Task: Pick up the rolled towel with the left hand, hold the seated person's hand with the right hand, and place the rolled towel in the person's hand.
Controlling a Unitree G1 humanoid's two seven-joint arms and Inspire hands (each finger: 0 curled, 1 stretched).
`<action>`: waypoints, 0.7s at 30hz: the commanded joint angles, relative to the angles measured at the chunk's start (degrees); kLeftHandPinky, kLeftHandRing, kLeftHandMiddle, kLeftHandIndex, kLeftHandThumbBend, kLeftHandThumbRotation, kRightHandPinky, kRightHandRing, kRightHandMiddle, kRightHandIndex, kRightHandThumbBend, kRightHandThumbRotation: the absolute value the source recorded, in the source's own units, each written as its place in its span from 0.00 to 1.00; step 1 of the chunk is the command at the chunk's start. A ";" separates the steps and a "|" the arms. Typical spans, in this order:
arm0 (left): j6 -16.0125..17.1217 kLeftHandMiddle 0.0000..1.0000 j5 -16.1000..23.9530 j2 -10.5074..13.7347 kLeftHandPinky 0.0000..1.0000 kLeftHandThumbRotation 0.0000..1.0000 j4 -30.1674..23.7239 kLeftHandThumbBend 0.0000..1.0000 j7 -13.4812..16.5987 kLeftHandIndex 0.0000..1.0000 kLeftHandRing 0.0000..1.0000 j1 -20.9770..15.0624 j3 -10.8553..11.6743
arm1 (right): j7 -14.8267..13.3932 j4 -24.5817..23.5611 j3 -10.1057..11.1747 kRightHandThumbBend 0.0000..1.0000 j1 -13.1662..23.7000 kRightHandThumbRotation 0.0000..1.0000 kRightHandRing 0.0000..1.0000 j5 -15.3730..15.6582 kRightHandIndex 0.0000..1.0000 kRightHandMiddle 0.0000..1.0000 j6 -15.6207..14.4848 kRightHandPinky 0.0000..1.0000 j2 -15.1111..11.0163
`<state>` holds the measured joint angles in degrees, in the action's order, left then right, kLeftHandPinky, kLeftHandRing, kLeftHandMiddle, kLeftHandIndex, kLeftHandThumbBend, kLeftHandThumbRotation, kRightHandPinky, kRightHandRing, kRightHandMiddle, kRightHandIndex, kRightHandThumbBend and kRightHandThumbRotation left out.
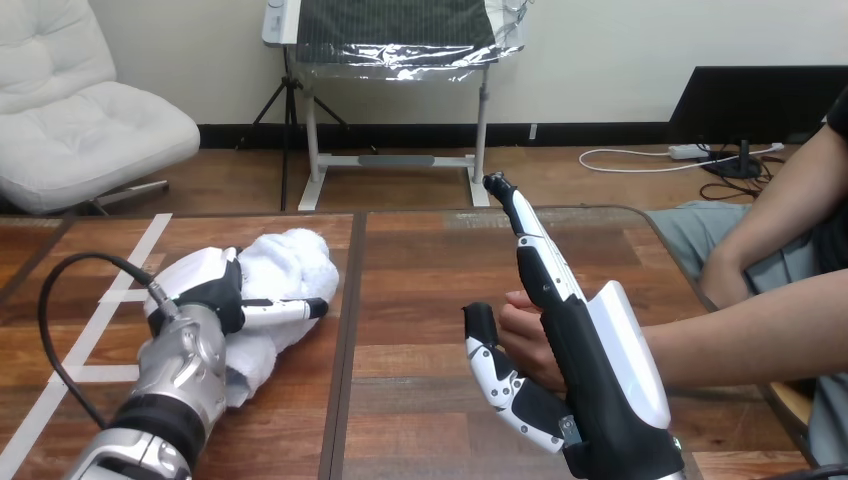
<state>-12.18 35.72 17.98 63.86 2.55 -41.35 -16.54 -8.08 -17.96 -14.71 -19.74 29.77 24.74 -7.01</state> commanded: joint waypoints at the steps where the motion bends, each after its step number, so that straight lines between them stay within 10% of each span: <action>1: 0.97 0.96 -0.41 -1.26 0.94 0.72 1.61 1.00 -0.26 1.00 0.94 -3.06 -1.49 | -0.08 -2.50 1.07 0.00 3.27 0.00 1.00 -0.21 1.00 1.00 0.83 1.00 -0.04; 15: -0.25 0.94 0.22 -2.07 0.86 0.67 3.15 1.00 2.37 0.99 0.90 -2.62 -3.61 | -0.02 -2.58 1.06 0.00 3.20 0.00 1.00 -0.10 1.00 1.00 0.90 1.00 -0.10; 21: 0.64 0.74 1.97 -1.81 0.58 0.49 3.54 0.92 6.48 0.90 0.66 -1.73 -5.88 | -0.19 -2.67 1.16 0.00 3.16 0.00 1.00 0.17 1.00 1.00 0.90 1.00 -0.09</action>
<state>-12.32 36.10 17.41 66.26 6.09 -41.70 -19.96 -8.00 -17.96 -14.67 -19.74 29.79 24.75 -7.03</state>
